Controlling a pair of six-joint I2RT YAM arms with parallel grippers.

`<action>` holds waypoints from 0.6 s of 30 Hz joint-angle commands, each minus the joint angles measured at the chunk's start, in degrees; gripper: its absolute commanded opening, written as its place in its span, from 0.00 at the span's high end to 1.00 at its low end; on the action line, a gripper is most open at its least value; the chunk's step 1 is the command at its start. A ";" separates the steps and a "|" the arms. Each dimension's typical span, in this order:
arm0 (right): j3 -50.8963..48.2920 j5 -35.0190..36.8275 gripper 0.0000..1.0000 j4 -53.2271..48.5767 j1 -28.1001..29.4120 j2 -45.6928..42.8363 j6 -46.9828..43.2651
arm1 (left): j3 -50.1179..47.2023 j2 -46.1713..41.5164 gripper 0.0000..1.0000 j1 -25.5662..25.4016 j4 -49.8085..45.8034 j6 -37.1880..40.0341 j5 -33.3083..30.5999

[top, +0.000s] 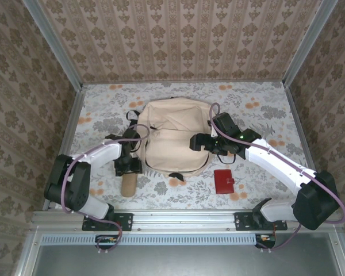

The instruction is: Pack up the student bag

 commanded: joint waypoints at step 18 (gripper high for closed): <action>-6.60 -0.32 0.09 28.26 12.04 -1.10 -0.68 | 15.05 -9.57 0.65 -0.84 19.24 -22.04 10.43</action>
